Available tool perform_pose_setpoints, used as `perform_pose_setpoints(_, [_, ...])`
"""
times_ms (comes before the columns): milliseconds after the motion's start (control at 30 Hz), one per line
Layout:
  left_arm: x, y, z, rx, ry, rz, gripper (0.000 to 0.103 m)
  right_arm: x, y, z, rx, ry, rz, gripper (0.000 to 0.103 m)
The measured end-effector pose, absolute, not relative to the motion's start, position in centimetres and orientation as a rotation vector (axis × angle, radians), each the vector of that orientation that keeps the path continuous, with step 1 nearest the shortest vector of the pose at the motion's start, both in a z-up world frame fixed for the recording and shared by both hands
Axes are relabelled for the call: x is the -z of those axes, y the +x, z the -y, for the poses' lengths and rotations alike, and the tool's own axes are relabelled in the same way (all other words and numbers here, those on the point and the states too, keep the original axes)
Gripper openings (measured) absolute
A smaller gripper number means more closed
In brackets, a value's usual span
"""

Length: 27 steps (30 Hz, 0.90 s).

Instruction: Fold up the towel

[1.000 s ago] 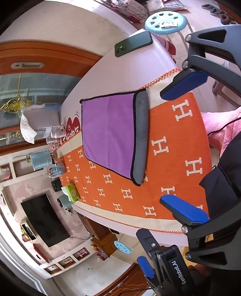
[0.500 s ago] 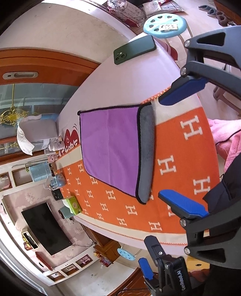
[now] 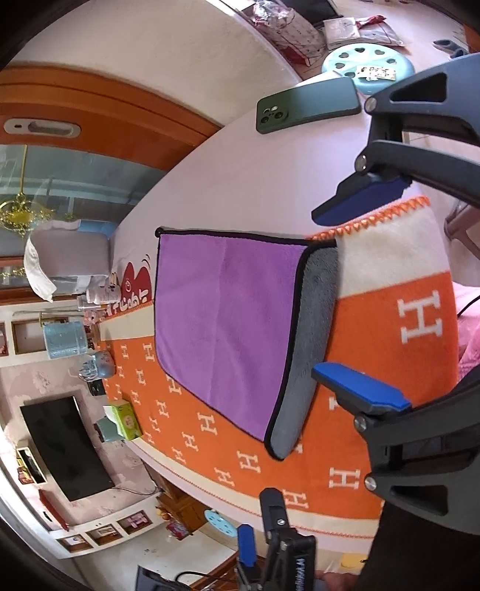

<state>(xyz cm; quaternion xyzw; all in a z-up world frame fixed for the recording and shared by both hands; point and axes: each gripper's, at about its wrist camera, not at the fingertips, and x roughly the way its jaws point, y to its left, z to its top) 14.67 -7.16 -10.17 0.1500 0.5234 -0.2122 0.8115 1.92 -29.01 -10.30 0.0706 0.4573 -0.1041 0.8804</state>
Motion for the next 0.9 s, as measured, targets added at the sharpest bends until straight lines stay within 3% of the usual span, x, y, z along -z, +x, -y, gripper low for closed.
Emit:
perform_pose_setpoints(433, [17.1,19.7,9.2,0.444,0.388,-1.286,0.102,14.6,5.9,32.5,0.133,0.133,-1.069,0.060])
perform_pose_setpoints(900, [21.2,23.3,9.7,0.515,0.341,-1.410,0.102,17.7,8.2,34.3,0.069,0.163,-1.172,0.047])
